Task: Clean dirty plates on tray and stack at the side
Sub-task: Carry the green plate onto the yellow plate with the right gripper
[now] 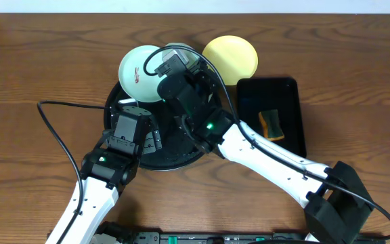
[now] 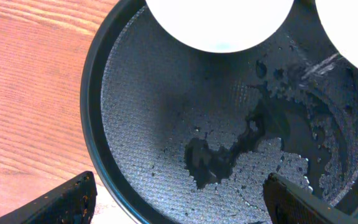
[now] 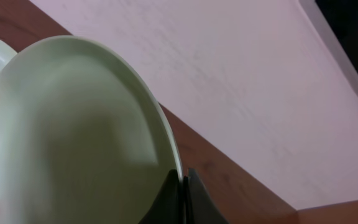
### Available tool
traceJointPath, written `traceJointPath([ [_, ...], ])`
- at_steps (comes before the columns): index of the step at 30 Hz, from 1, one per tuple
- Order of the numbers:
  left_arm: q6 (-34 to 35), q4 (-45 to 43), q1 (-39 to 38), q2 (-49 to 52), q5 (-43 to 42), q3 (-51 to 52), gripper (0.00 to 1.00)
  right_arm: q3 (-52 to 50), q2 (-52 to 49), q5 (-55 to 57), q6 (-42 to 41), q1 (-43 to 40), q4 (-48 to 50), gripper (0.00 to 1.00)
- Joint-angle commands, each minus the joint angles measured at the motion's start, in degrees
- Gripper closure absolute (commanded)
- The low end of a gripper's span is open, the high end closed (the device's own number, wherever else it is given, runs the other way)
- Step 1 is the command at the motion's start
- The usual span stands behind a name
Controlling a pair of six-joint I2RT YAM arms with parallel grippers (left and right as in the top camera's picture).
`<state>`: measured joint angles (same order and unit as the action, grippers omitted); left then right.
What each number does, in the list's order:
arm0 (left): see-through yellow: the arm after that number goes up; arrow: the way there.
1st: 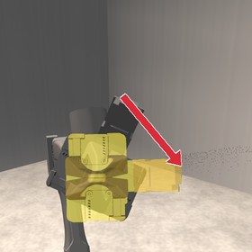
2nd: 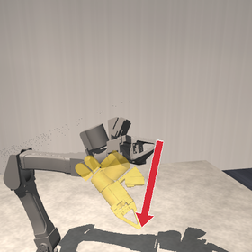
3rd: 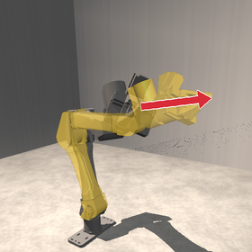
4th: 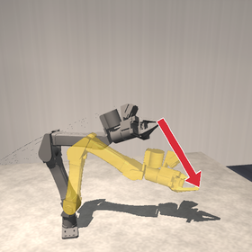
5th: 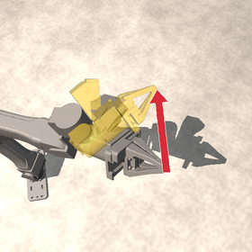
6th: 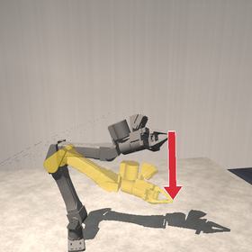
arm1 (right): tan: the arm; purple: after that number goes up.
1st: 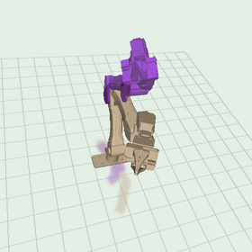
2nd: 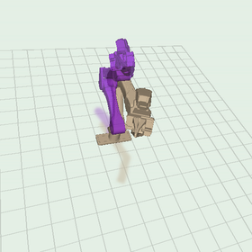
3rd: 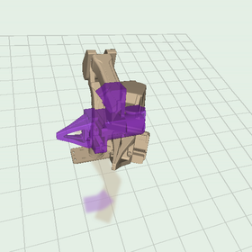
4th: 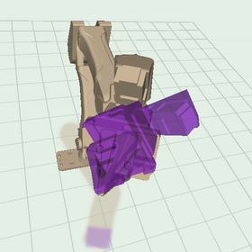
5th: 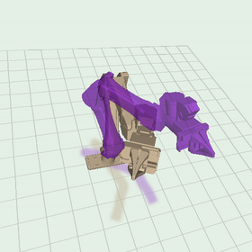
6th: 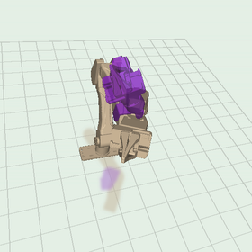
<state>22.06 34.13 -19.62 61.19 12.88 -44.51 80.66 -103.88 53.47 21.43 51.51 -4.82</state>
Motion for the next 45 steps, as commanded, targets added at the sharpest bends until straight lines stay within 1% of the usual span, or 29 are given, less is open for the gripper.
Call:
traceJointPath([
  [1, -0.55, 0.11, -0.07, 0.17, 1.38, -0.72, 0.13, 0.55, -0.94, 2.16, 0.76, 1.22, 0.35, 0.99],
  [3, -0.55, 0.11, -0.07, 0.17, 1.38, -0.72, 0.13, 0.48, -1.14, 1.42, -0.46, 1.18, 0.09, 0.99],
  [5, -0.55, 0.13, -0.07, 0.17, 1.38, -0.72, 0.13, 0.48, -1.16, -4.90, -3.06, 0.37, -2.34, 0.99],
  [9, -0.55, 0.13, -0.07, 0.17, 1.36, -0.72, 0.13, 0.48, -1.16, -18.64, -14.21, -3.56, -8.04, 0.99],
  [11, -0.55, 0.13, -0.07, 0.17, 1.36, -0.72, 0.13, 0.48, -1.16, -28.11, -19.47, -6.84, -10.05, 0.99],
  [12, -0.52, 0.13, -0.07, 0.17, 1.36, -0.72, 0.13, 0.48, -1.16, -34.88, -21.86, -9.09, -10.43, 0.99],
  [16, -0.52, 0.11, -0.07, 0.17, 1.36, -0.72, 0.13, 0.48, -1.16, -52.63, -29.59, -17.20, -9.60, 0.99],
  [19, -0.50, 0.13, -0.07, 0.20, 1.33, -0.72, 0.13, 0.48, -1.16, -60.30, -33.64, -23.43, -7.45, 0.99],
  [22, -0.50, 0.11, -0.07, 0.22, 1.33, -0.72, 0.13, 0.48, -1.25, -62.12, -36.04, -28.70, -4.37, 0.99],
  [29, -0.52, 0.13, -0.07, 0.24, 1.33, -0.72, 0.13, 0.42, -2.47, -59.06, -36.24, -36.79, 0.76, 0.99],
  [33, -0.52, 0.13, -0.07, 0.24, 1.33, -0.72, 0.13, 0.42, -6.36, -59.04, -36.26, -38.58, 4.07, 0.99],
  [35, -0.52, 0.15, -0.07, 0.24, 1.33, -0.72, 0.13, 0.42, -9.68, -57.86, -37.75, -39.26, 6.62, 0.99],
  [40, -0.50, 1.05, -0.07, 0.24, 1.31, -0.72, 0.13, 0.42, -16.31, -57.53, -37.73, -40.39, 14.34, 0.99],
  [45, -0.52, 2.10, -0.07, 0.94, 1.31, -0.72, 0.13, 0.44, -20.20, -57.51, -37.73, -40.39, 20.79, 0.99],
])
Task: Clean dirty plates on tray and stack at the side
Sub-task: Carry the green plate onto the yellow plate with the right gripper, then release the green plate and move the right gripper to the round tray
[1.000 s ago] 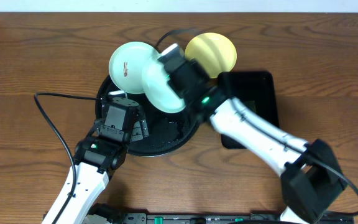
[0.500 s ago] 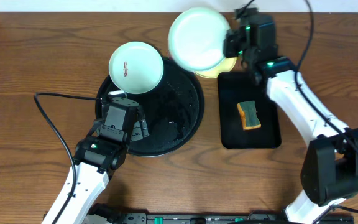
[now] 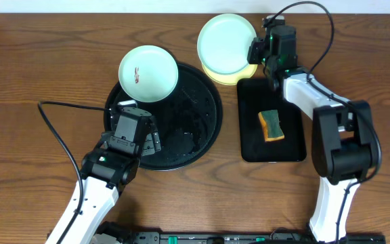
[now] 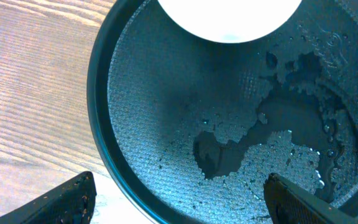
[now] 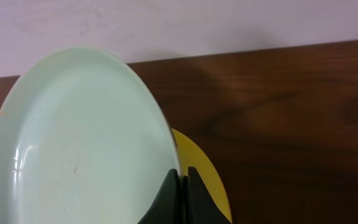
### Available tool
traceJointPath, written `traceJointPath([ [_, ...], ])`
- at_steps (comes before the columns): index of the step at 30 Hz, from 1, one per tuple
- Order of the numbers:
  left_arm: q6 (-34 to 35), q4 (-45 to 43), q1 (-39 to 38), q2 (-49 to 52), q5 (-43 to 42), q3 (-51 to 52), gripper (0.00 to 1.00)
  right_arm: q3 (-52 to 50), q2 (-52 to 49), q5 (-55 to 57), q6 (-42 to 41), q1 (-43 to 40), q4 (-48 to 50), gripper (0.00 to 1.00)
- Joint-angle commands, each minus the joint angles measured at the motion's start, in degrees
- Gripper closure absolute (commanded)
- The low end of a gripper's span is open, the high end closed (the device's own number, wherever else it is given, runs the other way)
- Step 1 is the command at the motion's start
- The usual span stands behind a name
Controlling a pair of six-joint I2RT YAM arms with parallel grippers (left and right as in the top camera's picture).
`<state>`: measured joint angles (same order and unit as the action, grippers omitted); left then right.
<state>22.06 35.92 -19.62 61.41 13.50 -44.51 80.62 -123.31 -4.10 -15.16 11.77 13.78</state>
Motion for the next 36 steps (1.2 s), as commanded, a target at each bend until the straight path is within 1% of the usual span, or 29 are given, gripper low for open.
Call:
traceJointPath([
  [1, -0.52, 0.31, -0.07, 1.03, 0.72, -0.72, 0.13, 0.48, -1.38, 0.15, -1.14, -0.66, 2.97, 0.99],
  [4, -0.52, 0.28, -0.07, 2.03, 0.70, -0.72, 0.13, 0.48, -2.27, 0.26, -1.14, -0.66, 3.04, 0.99],
  [8, -0.55, 0.07, -0.07, 3.52, 0.74, -0.72, 0.13, 0.48, -2.62, 0.61, -1.11, -0.66, 0.57, 0.99],
  [9, -0.55, -0.11, -0.07, 3.72, 0.74, -0.72, 0.13, 0.48, -2.62, 0.61, -1.09, -0.66, 0.13, 0.97],
  [11, -0.52, -0.81, -0.07, 3.67, 0.74, -0.72, 0.13, 0.48, -2.62, 0.61, -1.09, -0.72, -0.59, 0.82],
  [12, -0.52, -1.36, -0.07, 3.61, 0.74, -0.72, 0.13, 0.48, -2.62, 0.61, -1.09, -0.74, -1.22, 0.78],
  [14, -0.52, -2.62, -0.07, 3.54, 0.74, -0.72, 0.13, 0.48, -2.62, 0.63, -1.07, -0.85, -2.19, 0.78],
  [16, -0.52, -3.69, -0.07, 3.52, 0.74, -0.72, 0.13, 0.48, -2.62, 0.61, -0.74, -0.98, -2.71, 0.71],
  [17, -0.52, -4.13, -0.07, 3.52, 0.74, -0.72, 0.13, 0.48, -2.62, 0.55, -0.31, -0.98, -2.93, 0.70],
  [20, -0.46, -5.29, -0.07, 3.52, 0.72, -0.72, 0.12, 1.38, -1.75, -0.90, 3.98, -0.96, -5.20, 0.64],
  [22, -0.31, -5.79, -0.07, 3.52, 0.74, -0.74, 0.12, 3.39, -0.59, -0.90, 5.68, -0.96, -9.99, 0.60],
  [24, -0.28, -6.32, -0.07, 3.52, 0.72, -0.74, 0.12, 6.99, 0.48, -0.92, 6.08, -0.90, -17.33, 0.58],
  [27, 0.52, -7.21, -0.04, 3.52, 0.74, -0.74, 0.12, 15.02, 0.90, -4.26, 7.13, -0.24, -30.34, 0.58],
  [29, 2.03, -7.85, 0.00, 3.52, 0.74, -0.74, 0.12, 19.67, 0.90, -7.26, 7.63, 0.79, -36.44, 0.57],
  [33, 5.18, -8.63, 0.50, 3.52, 0.72, -0.74, 0.12, 26.29, 0.90, -9.73, 9.66, 4.76, -42.88, 0.58],
  [36, 5.70, -8.35, 1.38, 3.52, 0.70, -0.74, 0.12, 27.28, 0.90, -9.64, 9.68, 8.90, -41.90, 0.57],
])
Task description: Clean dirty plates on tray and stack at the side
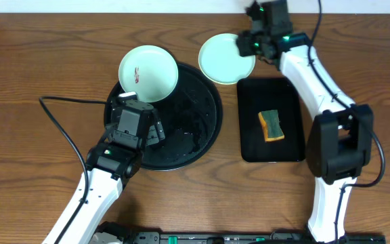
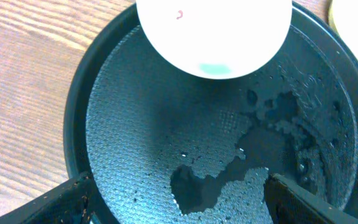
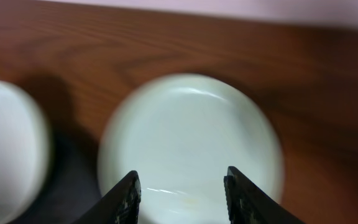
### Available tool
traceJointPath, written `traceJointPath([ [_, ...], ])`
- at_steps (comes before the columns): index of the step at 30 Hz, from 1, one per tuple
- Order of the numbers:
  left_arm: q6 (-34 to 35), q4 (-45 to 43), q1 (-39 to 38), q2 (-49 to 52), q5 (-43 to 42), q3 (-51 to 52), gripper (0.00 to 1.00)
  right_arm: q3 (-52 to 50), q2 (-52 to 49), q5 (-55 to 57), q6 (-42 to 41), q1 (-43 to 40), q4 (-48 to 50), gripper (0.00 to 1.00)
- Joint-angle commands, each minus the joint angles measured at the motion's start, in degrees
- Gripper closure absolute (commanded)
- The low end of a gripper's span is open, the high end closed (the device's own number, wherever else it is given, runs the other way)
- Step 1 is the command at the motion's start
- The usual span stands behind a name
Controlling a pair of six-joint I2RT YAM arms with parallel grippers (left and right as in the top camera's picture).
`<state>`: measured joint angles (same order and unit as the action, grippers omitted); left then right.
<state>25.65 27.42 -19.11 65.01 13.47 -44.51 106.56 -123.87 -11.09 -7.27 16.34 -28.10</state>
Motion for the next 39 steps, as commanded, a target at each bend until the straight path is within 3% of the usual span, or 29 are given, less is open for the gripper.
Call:
traceJointPath([
  [1, 2.12, 0.35, 0.90, -0.09, 0.70, -0.74, 0.12, 1.33, 1.31, -2.27, 1.77, 5.77, 0.61, 0.57],
  [12, 2.10, 3.80, 0.90, -0.07, 0.74, -0.72, 0.12, 1.31, -6.56, 14.45, 0.92, 19.89, 8.20, 0.57],
  [20, 2.10, 3.80, 0.90, -0.07, 0.74, -0.72, 0.12, 1.31, -14.78, 17.09, 0.90, 21.14, 13.81, 0.57],
  [26, 2.10, 4.44, 0.90, -0.07, 0.72, -0.72, 0.12, 1.31, -15.28, 17.09, 0.87, 20.98, 14.91, 0.57],
  [34, 2.10, 4.42, 0.90, -0.07, 0.74, -0.72, 0.12, 1.11, -16.06, 17.07, -5.01, 21.00, 14.23, 0.69],
  [37, 2.10, 4.44, 0.90, -0.07, 0.74, -0.72, 0.12, 1.09, -16.09, 17.03, -5.68, 21.00, 14.73, 0.80],
  [39, 2.10, 4.44, 0.90, -0.07, 0.74, -0.72, 0.12, 1.11, -16.06, 17.05, -5.73, 20.98, 15.76, 0.98],
])
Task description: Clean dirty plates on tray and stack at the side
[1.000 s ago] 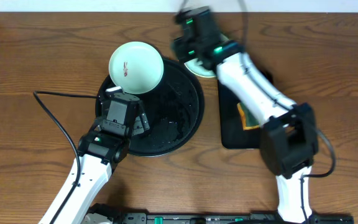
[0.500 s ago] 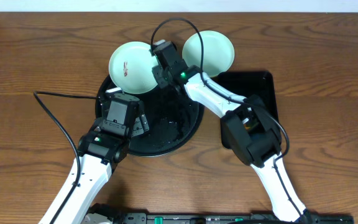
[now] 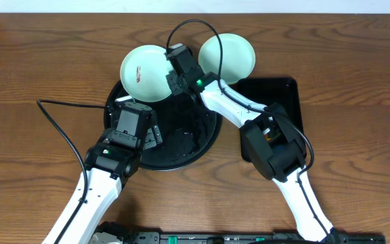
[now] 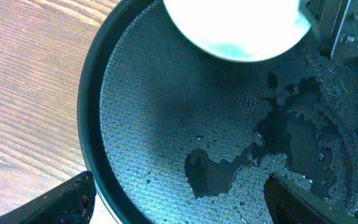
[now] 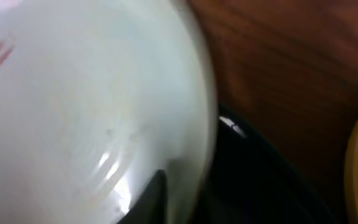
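Observation:
A pale green dirty plate (image 3: 143, 73) with a red smear rests on the back left of the round black tray (image 3: 181, 146). My right gripper (image 3: 175, 80) is at that plate's right rim. In the blurred right wrist view one finger lies over the plate (image 5: 73, 112); the other is lost against the dark tray. A clean pale green plate (image 3: 230, 55) lies on a yellow plate at the back. My left gripper (image 4: 182, 208) hangs open over the wet tray (image 4: 166, 124), near its front left rim, with the plate (image 4: 229, 25) ahead of it.
A rectangular black tray (image 3: 288, 91) sits right of the round one, partly covered by my right arm. A black cable (image 3: 59, 132) runs across the table on the left. A yellow plate edge shows at the far right of the right wrist view.
My right gripper was open above the clean plate on the yellow one at the back. Now it is at the dirty plate's right rim on the round tray. The left arm shifted slightly.
My right gripper first held a pale green plate over the round tray, then held it above the yellow plate at the back. Later that plate lay on the yellow one with the gripper open above it. Now the gripper is at the dirty plate.

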### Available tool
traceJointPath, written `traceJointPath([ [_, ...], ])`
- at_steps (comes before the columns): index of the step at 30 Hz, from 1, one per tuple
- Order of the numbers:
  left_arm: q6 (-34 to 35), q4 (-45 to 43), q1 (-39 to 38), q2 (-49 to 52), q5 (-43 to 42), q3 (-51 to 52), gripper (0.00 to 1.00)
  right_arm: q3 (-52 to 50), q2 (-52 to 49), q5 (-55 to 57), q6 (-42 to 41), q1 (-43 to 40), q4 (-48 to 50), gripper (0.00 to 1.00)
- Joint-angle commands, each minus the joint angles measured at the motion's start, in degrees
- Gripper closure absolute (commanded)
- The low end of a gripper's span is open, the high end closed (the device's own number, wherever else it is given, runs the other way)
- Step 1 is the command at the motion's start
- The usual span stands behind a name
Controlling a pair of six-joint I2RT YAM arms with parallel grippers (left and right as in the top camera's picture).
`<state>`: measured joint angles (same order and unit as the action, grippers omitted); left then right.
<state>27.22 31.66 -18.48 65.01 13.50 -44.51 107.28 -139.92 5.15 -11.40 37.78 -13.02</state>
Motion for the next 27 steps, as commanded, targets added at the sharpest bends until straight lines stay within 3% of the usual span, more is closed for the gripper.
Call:
traceJointPath([
  [1, 0.52, 0.20, 0.26, -0.07, 0.72, -0.72, 0.12, 0.39, 0.15, 0.81, -1.14, -0.46, 1.42, 0.99],
  [6, 0.52, 0.17, 0.26, -0.07, 0.72, -0.72, 0.12, 0.42, 3.32, 0.59, 3.15, -0.98, 1.31, 0.99],
  [12, 0.52, 0.13, 0.26, -0.07, 0.72, -0.72, 0.12, 0.42, 9.38, -0.76, 15.80, -1.03, -4.37, 0.99],
  [15, 0.52, -0.04, 0.26, -0.07, 0.72, -0.72, 0.12, 0.42, 11.63, -7.67, 24.00, -1.44, -8.74, 0.99],
  [20, 0.52, 0.00, 0.26, -0.07, 0.72, -0.72, 0.12, 0.39, 12.52, -22.40, 46.77, -2.75, -20.35, 0.99],
  [23, 0.52, 0.00, 0.26, -0.07, 0.72, -0.72, 0.12, 0.09, 12.07, -22.01, 59.82, -3.45, -27.41, 0.99],
  [27, 0.52, -0.04, 0.26, -0.07, 0.72, -0.72, 0.12, -0.59, 11.63, -19.98, 70.07, -4.74, -29.00, 0.99],
])
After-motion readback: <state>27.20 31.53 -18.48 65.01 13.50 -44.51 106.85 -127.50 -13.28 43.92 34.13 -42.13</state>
